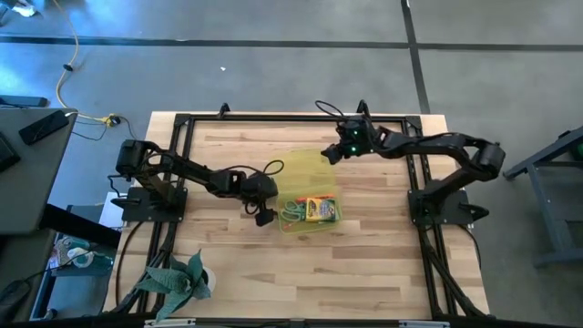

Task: Pack school essentials
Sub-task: Close the yellow storage box

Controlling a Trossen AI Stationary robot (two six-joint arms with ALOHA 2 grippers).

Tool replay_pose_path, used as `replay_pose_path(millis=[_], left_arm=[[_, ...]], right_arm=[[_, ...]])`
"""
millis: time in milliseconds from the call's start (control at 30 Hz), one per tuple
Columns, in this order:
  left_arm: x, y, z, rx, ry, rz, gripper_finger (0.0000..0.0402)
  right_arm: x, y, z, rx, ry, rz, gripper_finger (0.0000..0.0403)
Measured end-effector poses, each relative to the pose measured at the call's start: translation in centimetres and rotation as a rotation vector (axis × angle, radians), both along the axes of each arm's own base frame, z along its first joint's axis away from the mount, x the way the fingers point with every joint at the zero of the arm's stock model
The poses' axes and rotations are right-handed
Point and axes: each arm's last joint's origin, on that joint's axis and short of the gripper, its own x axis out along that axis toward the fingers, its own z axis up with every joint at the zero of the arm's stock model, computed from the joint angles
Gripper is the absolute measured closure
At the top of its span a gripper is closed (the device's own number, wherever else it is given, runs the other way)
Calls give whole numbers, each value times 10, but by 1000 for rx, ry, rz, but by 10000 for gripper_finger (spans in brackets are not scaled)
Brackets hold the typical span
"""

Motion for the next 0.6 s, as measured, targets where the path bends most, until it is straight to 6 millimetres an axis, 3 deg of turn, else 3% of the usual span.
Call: replay_pose_path(millis=[200, 600], left_arm=[[0, 0, 0, 0, 0, 1, 2], [0, 0, 0, -9, -2, 15, 2]], right_arm=[[-2, 12, 16, -41, -28, 33, 217], [-4, 35, 29, -91, -6, 83, 217]])
